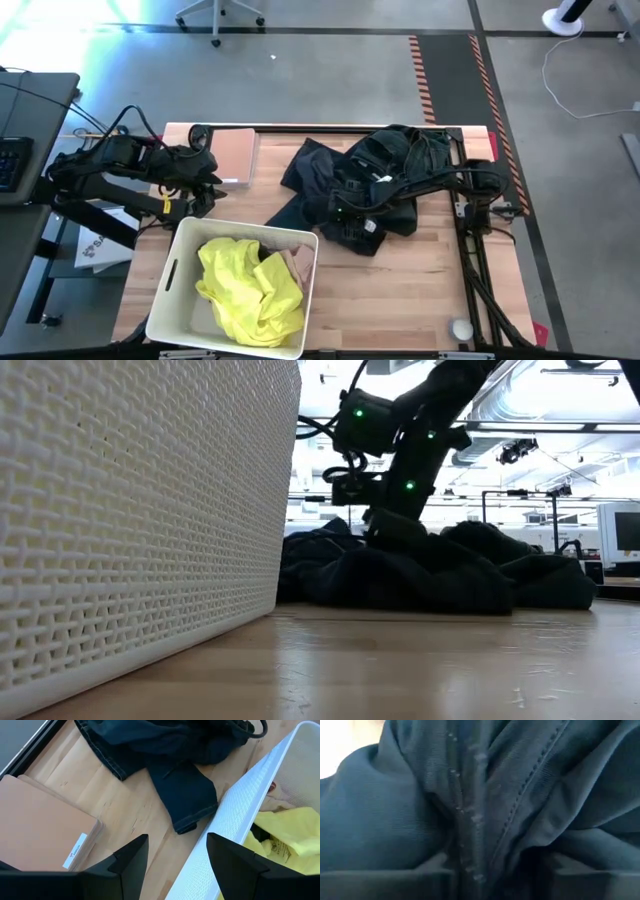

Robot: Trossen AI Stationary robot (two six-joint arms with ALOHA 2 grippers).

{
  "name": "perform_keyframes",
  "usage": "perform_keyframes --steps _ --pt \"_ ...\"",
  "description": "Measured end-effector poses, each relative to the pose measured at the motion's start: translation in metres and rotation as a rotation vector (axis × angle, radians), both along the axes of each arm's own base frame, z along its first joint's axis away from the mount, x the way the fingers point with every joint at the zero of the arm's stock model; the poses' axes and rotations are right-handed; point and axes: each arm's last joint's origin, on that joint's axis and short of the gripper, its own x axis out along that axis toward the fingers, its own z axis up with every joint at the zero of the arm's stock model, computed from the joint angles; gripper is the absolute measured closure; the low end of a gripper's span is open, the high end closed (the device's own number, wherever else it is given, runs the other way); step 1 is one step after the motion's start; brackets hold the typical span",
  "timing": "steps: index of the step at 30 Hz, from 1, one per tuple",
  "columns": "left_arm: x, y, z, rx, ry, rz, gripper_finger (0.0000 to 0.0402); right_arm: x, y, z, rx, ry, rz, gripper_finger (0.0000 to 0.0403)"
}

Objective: Sort clothes
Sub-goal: Put the black pants into the white bin

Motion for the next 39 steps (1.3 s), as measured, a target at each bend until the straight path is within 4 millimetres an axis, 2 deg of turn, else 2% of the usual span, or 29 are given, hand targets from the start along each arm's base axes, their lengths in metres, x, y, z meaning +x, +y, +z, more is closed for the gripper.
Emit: perform_keyframes --steps 3,6,12,16,19,23,25,28,32,36,39 --pt "0.000 0.000 0.000 0.000 0.000 0.000 0.0204 -0.010 0.004 0.018 -0.054 0.011 -0.016 0.0361" --pt "0.000 0.000 0.000 0.000 0.000 0.000 0.0204 -0.026 0.009 0.046 -0.122 0.011 -0.050 0.0362" --pt "0.001 0.000 0.000 0.011 -0.008 0.008 0.0204 -0.053 0.017 0.128 -0.280 -0.246 -0.144 0.0362" --pt "0.001 0.000 0.001 0.012 -0.013 0.009 0.0204 -0.064 0.021 0.202 -0.353 -0.524 -0.194 0.0362" --pt "0.002 0.000 0.001 0.012 -0.022 0.008 0.0204 -0.062 0.027 0.252 -0.394 -0.749 -0.162 0.0362" --pt "0.003 0.000 0.002 0.012 -0.032 0.009 0.0204 -0.053 0.039 0.308 -0.350 -1.077 0.014 0.0362" --pt "0.002 0.000 0.002 0.012 -0.032 0.009 0.0204 -0.046 0.044 0.327 -0.277 -1.229 0.146 0.0362" --pt "0.002 0.000 0.002 0.017 -0.030 0.012 0.0204 -0.029 0.054 0.339 -0.147 -1.354 0.362 0.0362" --pt "0.002 0.001 0.002 0.035 -0.031 0.024 0.0204 0.002 0.066 0.332 0.056 -1.364 0.602 0.0362" --pt "-0.001 0.004 0.003 0.103 -0.041 0.074 0.0204 0.036 0.083 0.300 0.237 -1.274 0.817 0.0362" --pt "-0.006 0.005 0.005 0.149 -0.061 0.109 0.0204 0.059 0.095 0.272 0.275 -1.213 0.845 0.0362"
